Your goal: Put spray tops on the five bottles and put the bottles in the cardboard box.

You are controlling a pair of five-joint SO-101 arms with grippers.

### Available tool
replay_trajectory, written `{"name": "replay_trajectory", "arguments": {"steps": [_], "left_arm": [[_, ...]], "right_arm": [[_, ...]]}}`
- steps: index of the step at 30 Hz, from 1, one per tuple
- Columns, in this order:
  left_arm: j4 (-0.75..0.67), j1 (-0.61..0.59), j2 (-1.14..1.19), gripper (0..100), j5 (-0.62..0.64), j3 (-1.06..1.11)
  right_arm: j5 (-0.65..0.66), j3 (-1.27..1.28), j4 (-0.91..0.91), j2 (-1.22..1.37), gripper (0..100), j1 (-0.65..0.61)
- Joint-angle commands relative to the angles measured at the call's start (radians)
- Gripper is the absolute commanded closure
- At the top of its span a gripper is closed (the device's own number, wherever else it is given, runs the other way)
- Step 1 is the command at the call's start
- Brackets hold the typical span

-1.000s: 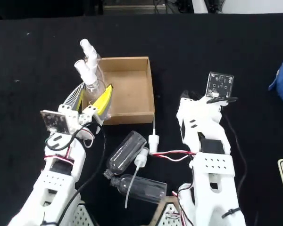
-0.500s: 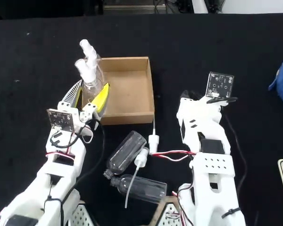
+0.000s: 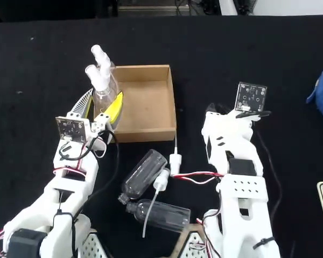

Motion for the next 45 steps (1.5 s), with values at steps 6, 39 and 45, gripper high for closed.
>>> {"name": "replay_trajectory", "arguments": {"steps": [6, 39, 45], "left_arm": [[-0.034, -0.012, 0.011, 97, -0.012, -0.065], [-0.025, -0.044, 0.017, 97, -0.005, -0.004], [-0.025, -0.045, 0.046, 97, -0.008, -0.015]], "right_arm": [[0.000, -0.002, -0.037, -0.021, 97.3, 0.002], [0.000, -0.001, -0.037, -0.019, 97.3, 0.002], [0.002, -0.001, -0.037, -0.019, 97.3, 0.002]]}}
